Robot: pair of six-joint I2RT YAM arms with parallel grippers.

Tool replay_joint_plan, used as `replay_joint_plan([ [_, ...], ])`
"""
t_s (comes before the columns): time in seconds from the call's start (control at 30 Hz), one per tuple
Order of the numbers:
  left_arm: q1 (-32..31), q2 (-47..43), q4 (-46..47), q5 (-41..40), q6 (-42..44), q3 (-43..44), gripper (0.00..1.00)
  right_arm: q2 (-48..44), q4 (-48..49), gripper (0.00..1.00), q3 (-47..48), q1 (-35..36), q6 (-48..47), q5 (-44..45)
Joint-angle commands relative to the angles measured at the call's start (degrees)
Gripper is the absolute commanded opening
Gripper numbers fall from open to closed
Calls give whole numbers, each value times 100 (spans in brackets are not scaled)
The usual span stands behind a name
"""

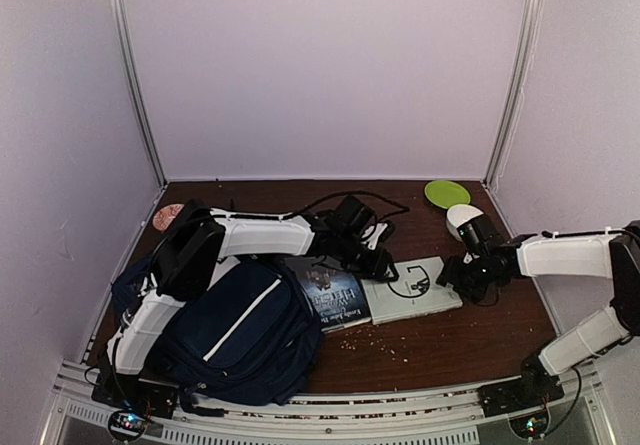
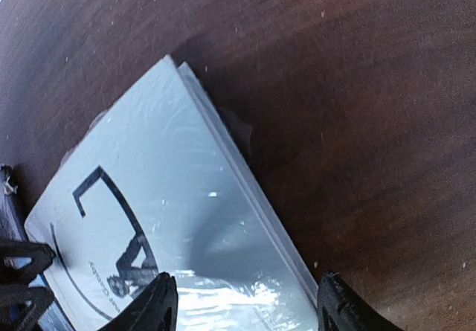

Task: Pack the student bag
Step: Adjust the book at the center of the board.

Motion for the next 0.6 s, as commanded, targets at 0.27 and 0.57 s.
replay_joint_plan([
  [0.27, -247, -1258, 50, -822, 51, -726, 71, -1814, -843, 68, -197, 597, -128, 775],
  [0.57, -838, -3003, 4, -2026, -201, -2801, 75, -93, -368, 68, 1418, 328, -1050, 699],
])
